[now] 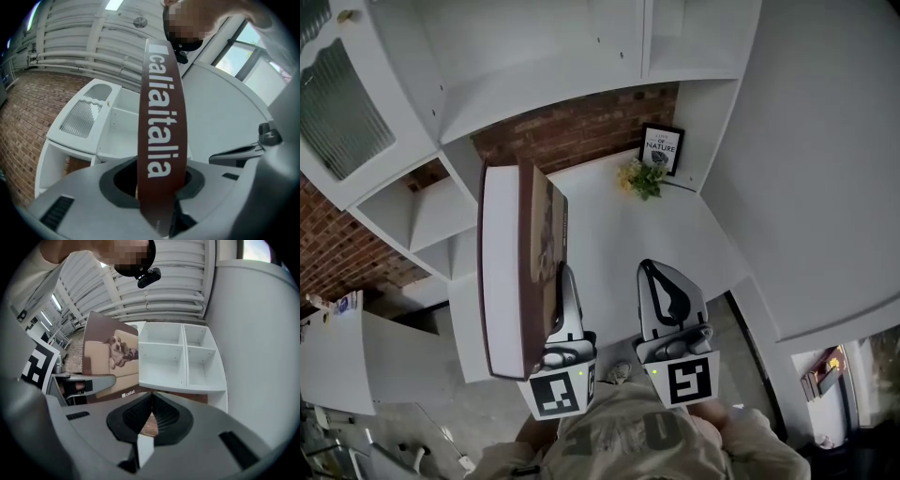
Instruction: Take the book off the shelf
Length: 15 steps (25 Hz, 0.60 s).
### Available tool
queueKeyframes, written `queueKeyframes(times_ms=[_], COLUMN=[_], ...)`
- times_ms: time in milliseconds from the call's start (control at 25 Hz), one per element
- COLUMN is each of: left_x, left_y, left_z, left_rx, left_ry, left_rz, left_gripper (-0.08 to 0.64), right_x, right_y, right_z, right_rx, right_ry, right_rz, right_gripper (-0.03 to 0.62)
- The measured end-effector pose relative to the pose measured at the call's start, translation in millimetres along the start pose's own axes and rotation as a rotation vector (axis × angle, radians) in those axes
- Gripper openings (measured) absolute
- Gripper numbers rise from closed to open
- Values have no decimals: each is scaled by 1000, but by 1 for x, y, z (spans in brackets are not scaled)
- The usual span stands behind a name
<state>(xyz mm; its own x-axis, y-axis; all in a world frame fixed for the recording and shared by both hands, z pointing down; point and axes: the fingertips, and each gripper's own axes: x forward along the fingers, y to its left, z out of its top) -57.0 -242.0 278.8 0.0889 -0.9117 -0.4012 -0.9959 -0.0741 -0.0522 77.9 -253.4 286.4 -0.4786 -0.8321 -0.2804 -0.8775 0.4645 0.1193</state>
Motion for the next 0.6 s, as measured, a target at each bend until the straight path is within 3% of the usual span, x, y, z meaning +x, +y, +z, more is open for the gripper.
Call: queueKeyframes(times_ms=[600], left_x=[-2], left_y=[8], left_z=[12], left_rx=[52], left_ry=[-5], left_rz=[22], left_gripper=[153], right_x=[-3], right_y=[1], right_z=[0], right_rx=[-9], right_ry=[1], right_rz=[-17], right_gripper=[17])
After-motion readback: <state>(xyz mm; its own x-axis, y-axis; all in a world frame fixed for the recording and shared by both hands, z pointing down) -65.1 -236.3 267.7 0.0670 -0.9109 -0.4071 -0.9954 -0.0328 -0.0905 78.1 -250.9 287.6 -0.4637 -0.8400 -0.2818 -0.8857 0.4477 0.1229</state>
